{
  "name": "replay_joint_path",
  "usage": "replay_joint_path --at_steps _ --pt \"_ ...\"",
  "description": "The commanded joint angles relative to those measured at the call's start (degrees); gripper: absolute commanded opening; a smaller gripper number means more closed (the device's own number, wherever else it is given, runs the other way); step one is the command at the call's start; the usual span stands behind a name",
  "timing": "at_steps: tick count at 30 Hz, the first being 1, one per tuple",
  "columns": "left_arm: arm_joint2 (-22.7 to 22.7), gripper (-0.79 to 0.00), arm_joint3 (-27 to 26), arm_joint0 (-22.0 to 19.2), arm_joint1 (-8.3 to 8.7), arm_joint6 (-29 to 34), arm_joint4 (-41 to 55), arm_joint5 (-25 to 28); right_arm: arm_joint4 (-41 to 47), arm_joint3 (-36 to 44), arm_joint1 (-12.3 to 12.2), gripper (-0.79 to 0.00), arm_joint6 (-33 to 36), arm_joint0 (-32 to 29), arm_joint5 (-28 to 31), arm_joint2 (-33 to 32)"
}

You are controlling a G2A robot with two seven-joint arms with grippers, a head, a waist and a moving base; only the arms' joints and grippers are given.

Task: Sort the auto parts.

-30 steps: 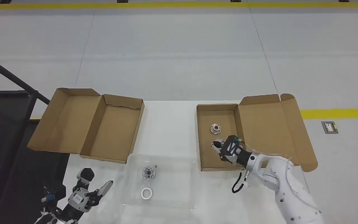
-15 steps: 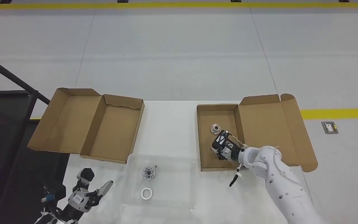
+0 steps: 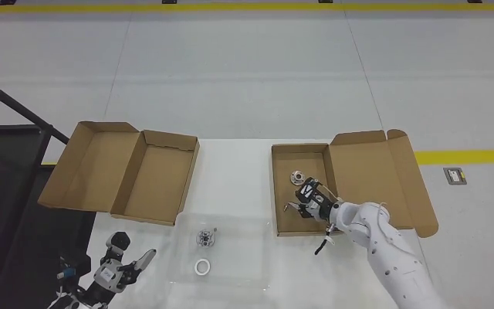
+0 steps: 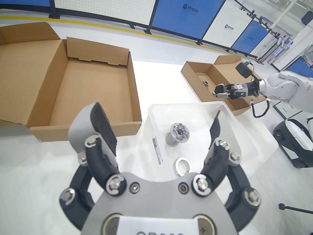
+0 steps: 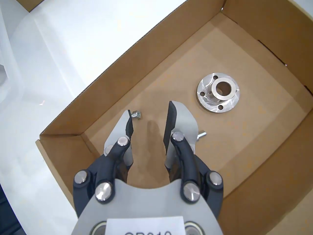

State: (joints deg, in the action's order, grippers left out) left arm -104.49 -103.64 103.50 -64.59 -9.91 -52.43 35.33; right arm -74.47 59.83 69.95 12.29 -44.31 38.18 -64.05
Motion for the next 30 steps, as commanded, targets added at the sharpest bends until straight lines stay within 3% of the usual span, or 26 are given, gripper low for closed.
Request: replay_joint_path --at_steps 1,3,5,11,14,19,21,22,30 --pt "0.00 0.000 0.00 0.00 0.00 0.00 0.00 0.00 -1.49 3.70 -0.56 -0.419 -2.83 -1.98 -0.63 -1.22" --pt "0.09 0.000 -0.62 -0.23 -0.07 -0.69 -0.75 -1.04 -3.74 8.47 -1.19 -0.246 -5.77 -4.83 -1.23 -2.39" --pt "0.32 0.000 -1.65 0.24 -0.16 -2.32 -2.57 -1.10 -6.29 13.52 -1.85 0.000 -8.76 -7.88 -2.11 -3.78" --pt "0.03 0.000 -6.07 2.45 -0.20 -3.80 -8.64 -1.58 -14.12 25.81 -3.37 0.000 -20.13 -15.41 -2.20 -6.28" --pt "-0.57 0.000 -9.47 3.75 -0.01 -2.06 -12.12 -0.32 -19.74 29.41 -4.32 0.000 -35.42 -17.91 1.77 -6.79" --pt "-0.46 0.000 -15.92 6.45 0.18 1.08 -21.56 -1.04 -31.85 29.79 -5.95 0.000 -59.50 -20.46 1.27 -7.11" --pt "-0.04 0.000 -18.56 7.66 0.16 2.95 -23.91 -2.19 -34.99 28.10 -6.49 0.000 -66.19 -20.92 0.51 -7.14" --pt "0.23 0.000 -20.36 8.41 0.12 3.99 -24.33 -2.66 -35.72 27.17 -6.69 0.000 -67.60 -21.00 0.91 -7.12" --pt "0.23 0.000 -20.36 8.41 0.12 3.99 -24.33 -2.66 -35.84 26.83 -6.74 0.000 -67.81 -20.98 1.15 -7.13"
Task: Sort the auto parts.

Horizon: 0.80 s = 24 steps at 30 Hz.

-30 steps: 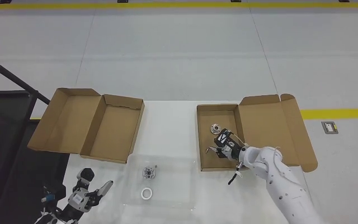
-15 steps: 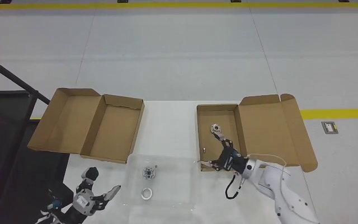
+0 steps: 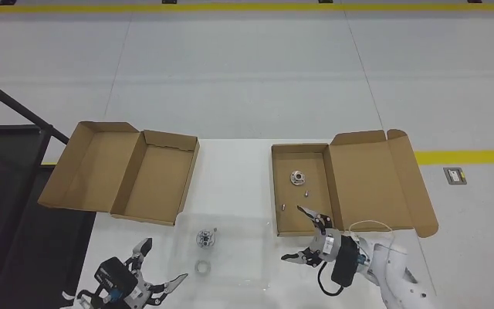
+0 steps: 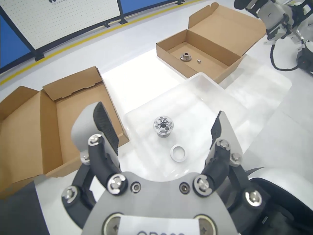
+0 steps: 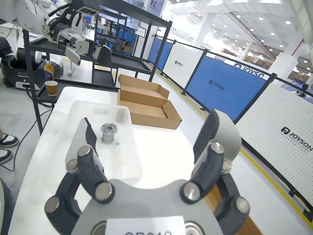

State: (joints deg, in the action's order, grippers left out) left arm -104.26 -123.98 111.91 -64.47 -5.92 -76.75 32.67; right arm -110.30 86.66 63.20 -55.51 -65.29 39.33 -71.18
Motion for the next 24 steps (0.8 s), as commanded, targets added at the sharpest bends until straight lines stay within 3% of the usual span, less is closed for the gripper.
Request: replay_joint_path --at_steps 1,5,13,18,24 --pt "0.00 0.000 -0.02 0.00 0.00 0.01 -0.01 0.00 -0.01 0.00 0.00 0.000 -0.01 0.00 -0.01 0.00" --pt "1.78 0.000 -0.34 -0.67 0.01 2.61 -3.27 -1.49 -0.01 0.00 0.00 0.000 -0.01 0.00 -0.01 0.00" --pt "13.76 0.000 -1.77 -6.19 -0.25 17.58 -18.74 -8.13 -0.01 0.00 0.00 0.000 -0.01 0.00 -0.01 0.00" --pt "20.91 0.000 -0.65 -11.20 -0.64 26.97 -23.84 -9.09 -0.01 0.00 0.00 0.000 -0.01 0.00 -0.01 0.00" --pt "28.51 0.000 5.97 -20.21 -1.83 36.01 -28.60 -16.03 -0.01 0.00 0.00 0.000 -0.01 0.00 -0.01 0.00"
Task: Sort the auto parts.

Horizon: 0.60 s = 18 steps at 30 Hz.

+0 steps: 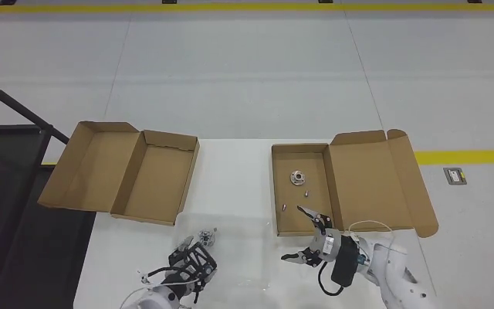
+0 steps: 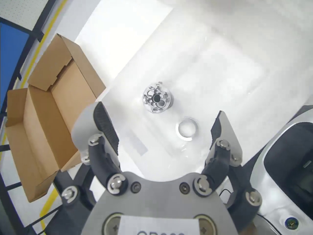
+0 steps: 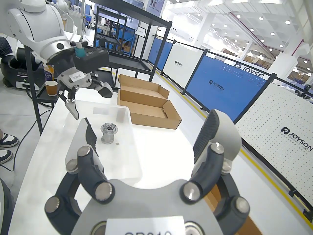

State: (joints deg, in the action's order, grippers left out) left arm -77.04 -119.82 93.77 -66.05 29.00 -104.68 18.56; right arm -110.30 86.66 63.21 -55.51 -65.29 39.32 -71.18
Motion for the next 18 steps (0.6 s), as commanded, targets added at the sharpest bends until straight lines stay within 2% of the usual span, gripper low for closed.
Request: replay_joint_path --at_steps 1,5,9,18 --pt "2.49 0.000 3.73 -3.63 -0.54 1.78 -0.52 -3.42 -0.01 0.00 0.00 0.000 -0.01 0.00 0.00 0.00" --pt "5.21 0.000 10.12 -9.66 -1.48 5.74 3.38 -4.38 -0.01 0.00 0.00 0.000 -0.01 0.00 0.00 0.00" --pt "7.04 0.000 15.12 -13.70 -2.20 7.70 4.87 -6.21 -0.01 0.00 0.00 0.000 -0.01 0.00 0.00 0.00" --pt "9.40 -0.009 20.21 -17.32 -3.14 7.51 6.76 -7.62 -0.01 0.00 0.00 0.000 -0.01 0.00 0.00 0.00"
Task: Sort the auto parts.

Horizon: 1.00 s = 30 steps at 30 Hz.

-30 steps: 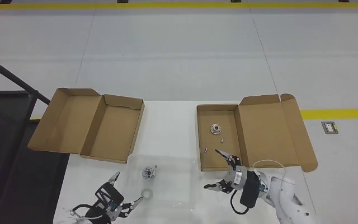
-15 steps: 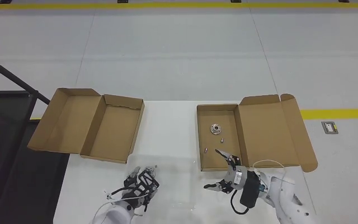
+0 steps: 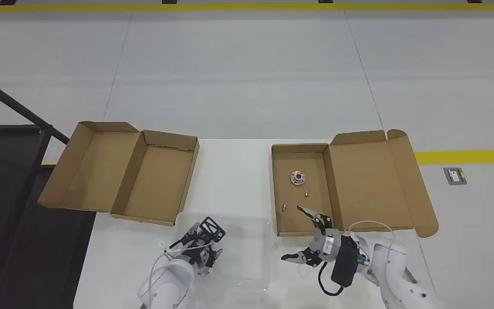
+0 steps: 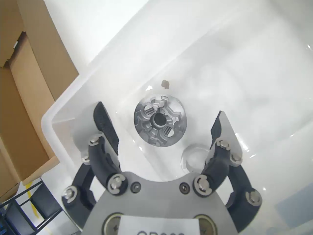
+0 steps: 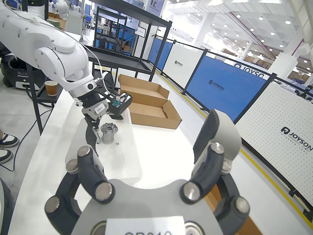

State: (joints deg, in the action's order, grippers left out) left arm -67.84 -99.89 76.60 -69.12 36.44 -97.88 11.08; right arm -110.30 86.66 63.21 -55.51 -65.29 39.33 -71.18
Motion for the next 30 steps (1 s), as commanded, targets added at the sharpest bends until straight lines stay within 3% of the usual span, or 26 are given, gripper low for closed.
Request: replay_joint_path --at_steps 1,2,3,5,6,14,19,24,30 --pt "0.34 -0.046 0.51 -0.29 -0.13 0.15 -0.06 -0.26 -0.01 0.00 0.00 0.000 -0.01 0.00 0.00 0.00" --pt "0.44 -0.191 0.74 -0.42 -0.19 0.21 -0.02 -0.44 -0.01 0.00 0.00 0.000 -0.01 0.00 0.00 0.00" --pt "0.53 -0.403 0.94 -0.56 -0.25 0.29 -0.10 -0.61 -0.01 0.00 0.00 0.000 -0.01 0.00 0.00 0.00" --pt "0.69 -0.606 1.26 -0.74 -0.37 0.57 -0.32 -1.21 -0.01 0.00 0.00 0.000 -0.01 0.00 0.00 0.00" --pt "0.75 -0.785 1.32 -0.78 -0.43 0.64 -0.26 -1.51 -0.01 0.00 0.00 0.000 -0.01 0.00 0.00 0.00" --pt "0.11 -0.785 -0.62 0.13 -0.61 0.20 0.08 -2.51 -0.01 0.00 0.00 0.000 -0.01 0.00 0.00 0.00" --pt "-1.84 -0.785 -6.02 3.31 -0.33 -1.68 0.68 -2.48 -0.01 0.00 0.00 0.000 -0.01 0.00 0.00 0.00" --pt "-7.16 -0.785 -14.79 8.51 0.33 -3.17 4.95 -0.41 -0.01 0.00 0.00 0.000 -0.01 0.00 0.00 0.00" --pt "-15.57 -0.785 -23.09 13.11 0.90 -4.18 17.92 4.06 -0.01 0.00 0.00 0.000 -0.01 0.00 0.00 0.00"
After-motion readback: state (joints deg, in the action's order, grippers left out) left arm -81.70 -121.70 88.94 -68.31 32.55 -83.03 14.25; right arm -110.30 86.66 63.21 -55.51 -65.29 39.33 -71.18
